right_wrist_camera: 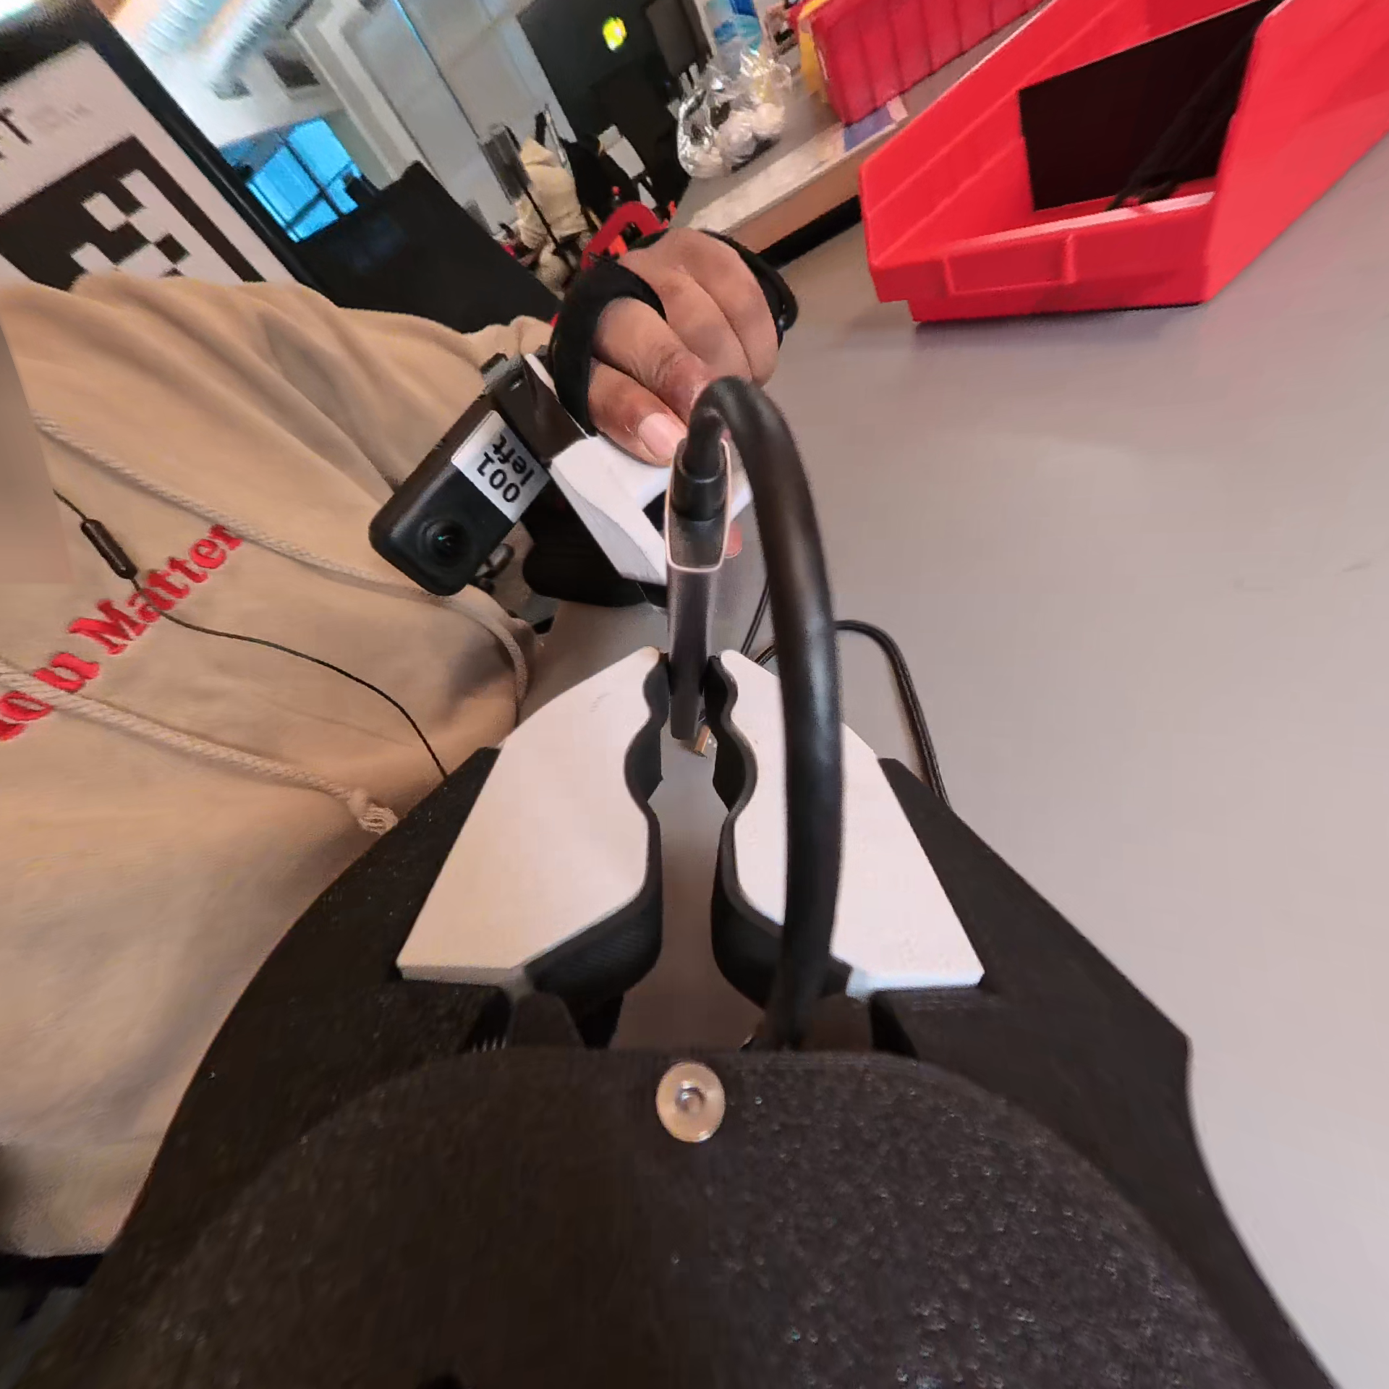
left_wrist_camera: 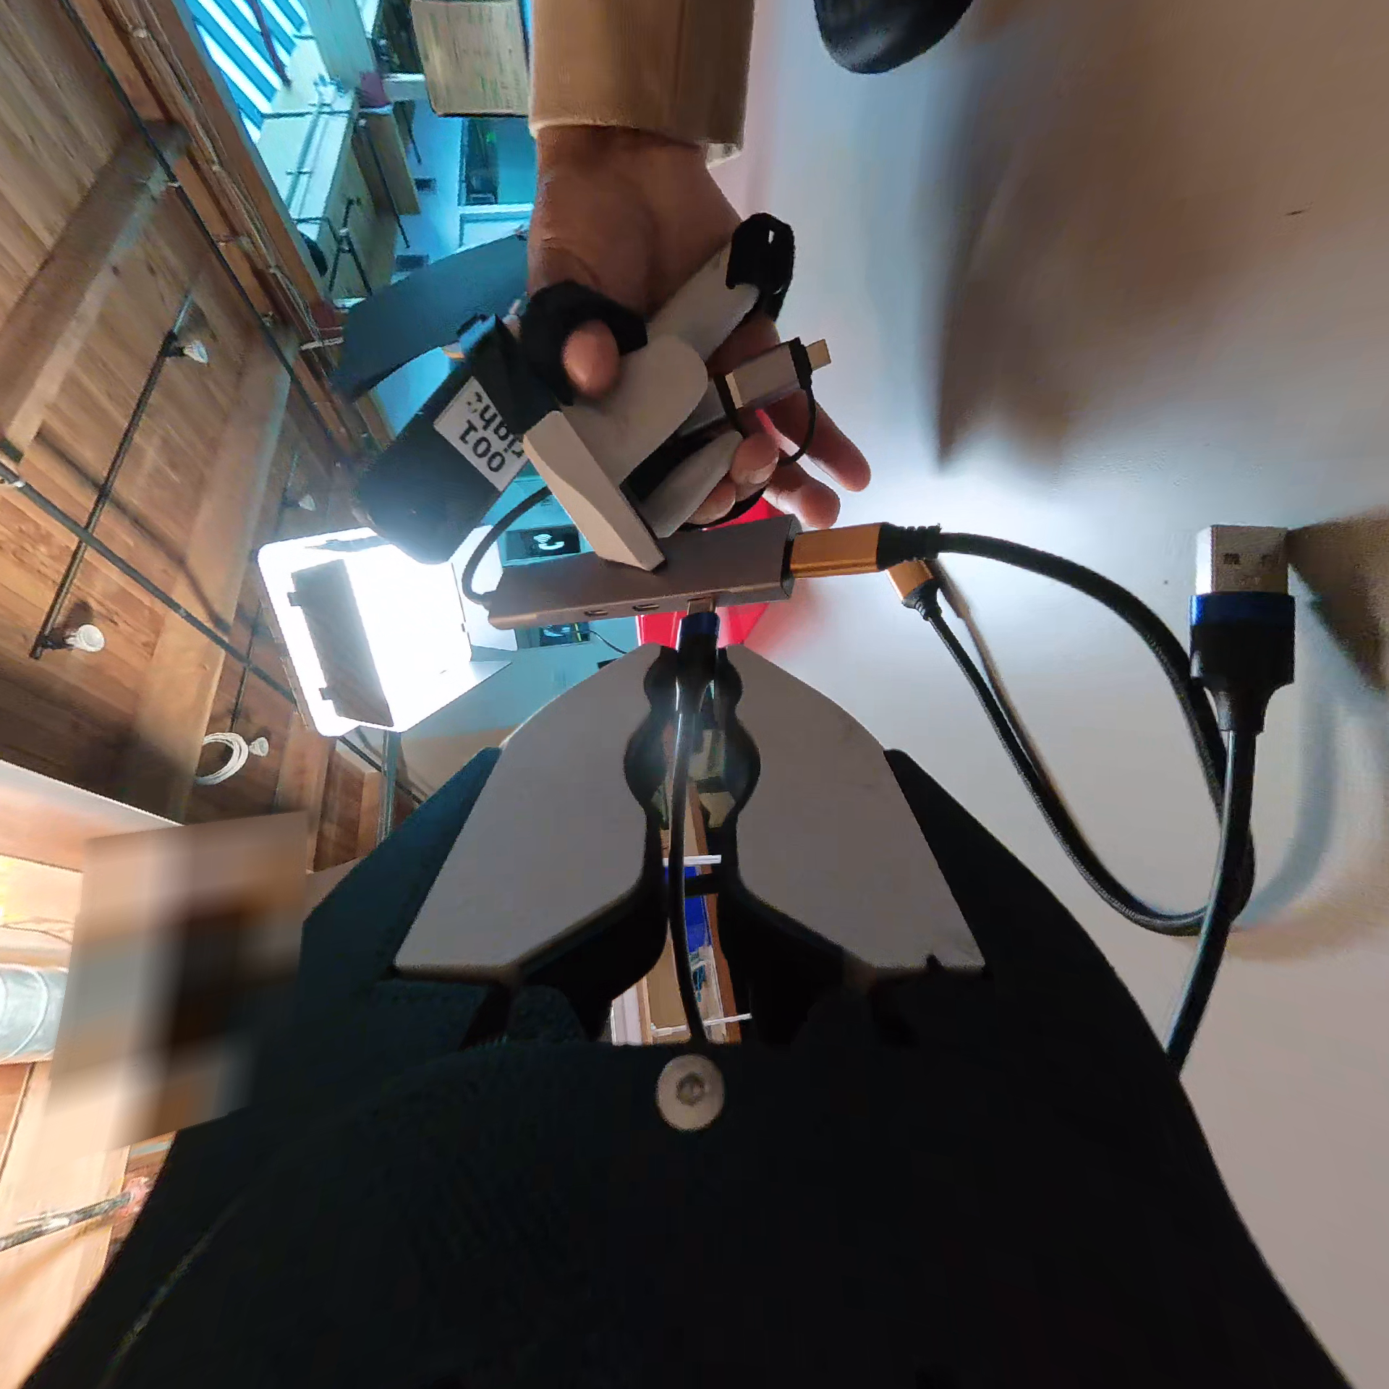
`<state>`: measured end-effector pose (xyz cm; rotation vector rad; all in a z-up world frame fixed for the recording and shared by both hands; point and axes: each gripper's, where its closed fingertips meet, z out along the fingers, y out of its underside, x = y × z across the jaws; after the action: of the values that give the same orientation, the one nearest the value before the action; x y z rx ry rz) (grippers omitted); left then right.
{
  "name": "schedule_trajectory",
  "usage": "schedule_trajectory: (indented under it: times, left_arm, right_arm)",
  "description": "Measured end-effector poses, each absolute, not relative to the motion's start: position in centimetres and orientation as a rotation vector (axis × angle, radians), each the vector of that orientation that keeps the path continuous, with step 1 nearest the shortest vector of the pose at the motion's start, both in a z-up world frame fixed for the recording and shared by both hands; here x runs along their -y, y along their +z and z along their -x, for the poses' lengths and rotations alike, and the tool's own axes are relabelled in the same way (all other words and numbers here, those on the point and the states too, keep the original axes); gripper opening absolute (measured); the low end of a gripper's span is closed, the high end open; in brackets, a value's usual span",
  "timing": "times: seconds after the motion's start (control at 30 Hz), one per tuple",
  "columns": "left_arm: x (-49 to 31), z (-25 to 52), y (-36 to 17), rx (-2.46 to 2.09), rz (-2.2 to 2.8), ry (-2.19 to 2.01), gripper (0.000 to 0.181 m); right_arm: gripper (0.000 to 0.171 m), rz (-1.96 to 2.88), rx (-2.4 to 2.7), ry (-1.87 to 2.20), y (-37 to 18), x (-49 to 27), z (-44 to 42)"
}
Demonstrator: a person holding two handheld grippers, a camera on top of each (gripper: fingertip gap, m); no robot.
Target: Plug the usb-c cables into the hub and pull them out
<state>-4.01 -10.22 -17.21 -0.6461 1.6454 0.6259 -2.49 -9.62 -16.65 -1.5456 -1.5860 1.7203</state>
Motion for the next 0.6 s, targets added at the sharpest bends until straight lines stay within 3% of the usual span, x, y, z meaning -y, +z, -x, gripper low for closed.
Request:
schedule_trajectory:
  times: [0.47, 0.6]
  left_arm:
    - [10.2, 4.6, -16.8, -1.586, 0.752, 0.591, 0.008]
    - [10.1, 4.4, -16.5, -1.558, 0.768, 0.602, 0.000]
  right_arm:
    - [0.008, 1.522, 1.380, 1.704, -15.9, 9.7, 4.2]
    - [0.008, 1.505, 1.238, 1.738, -14.9, 9.1, 4.6]
